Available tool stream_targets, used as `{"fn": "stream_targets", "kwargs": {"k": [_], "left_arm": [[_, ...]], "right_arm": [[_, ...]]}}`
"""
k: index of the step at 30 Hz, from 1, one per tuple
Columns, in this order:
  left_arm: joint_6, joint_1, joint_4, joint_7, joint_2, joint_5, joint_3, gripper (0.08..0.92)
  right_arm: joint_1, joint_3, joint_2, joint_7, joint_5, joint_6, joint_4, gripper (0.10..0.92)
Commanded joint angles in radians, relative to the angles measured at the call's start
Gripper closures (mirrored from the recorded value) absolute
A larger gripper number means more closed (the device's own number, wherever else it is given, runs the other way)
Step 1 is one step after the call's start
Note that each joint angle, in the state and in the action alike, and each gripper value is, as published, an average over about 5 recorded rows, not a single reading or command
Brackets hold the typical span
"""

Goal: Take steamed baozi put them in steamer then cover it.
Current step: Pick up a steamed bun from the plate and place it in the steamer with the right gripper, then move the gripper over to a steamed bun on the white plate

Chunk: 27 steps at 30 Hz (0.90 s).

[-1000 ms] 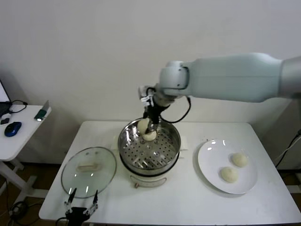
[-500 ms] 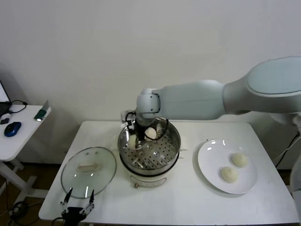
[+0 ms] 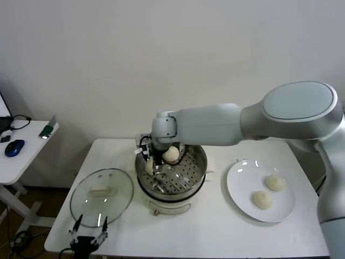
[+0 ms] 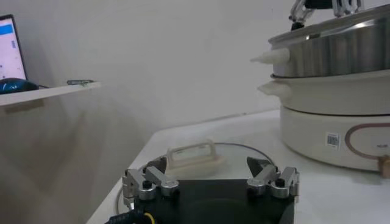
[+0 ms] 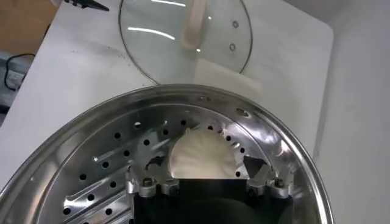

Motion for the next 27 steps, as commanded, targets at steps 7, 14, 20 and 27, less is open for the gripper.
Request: {"fn": "stream_targets", "kwargs": {"k": [7, 14, 20, 27], "left_arm": [[0.006, -0.018, 0.023, 0.003, 0.000, 0.006, 0.009, 0.177], [0.021, -0.036, 0.028, 0.009, 0.012, -0.006, 0.008, 0.177], [0.028, -0.050, 0.026, 0.011, 0.013, -0.012, 0.005, 0.177], [0.030, -0.049, 0.024, 0.011, 0.008, -0.016, -0.005, 0.177]], "right_arm": [[0.395, -0.155, -0.608, -0.237, -0.099, 0.152, 0.343, 0.203], [0.507, -0.409, -0.904, -0.323, -0.314, 0.243, 0.398, 0.203], [0.289, -0.362, -1.046, -0.290, -0.478, 0.246, 0.369, 0.203], [-0.132, -0.049, -1.104, -0.258, -0.614, 0.223, 0.299, 0.203]]}}
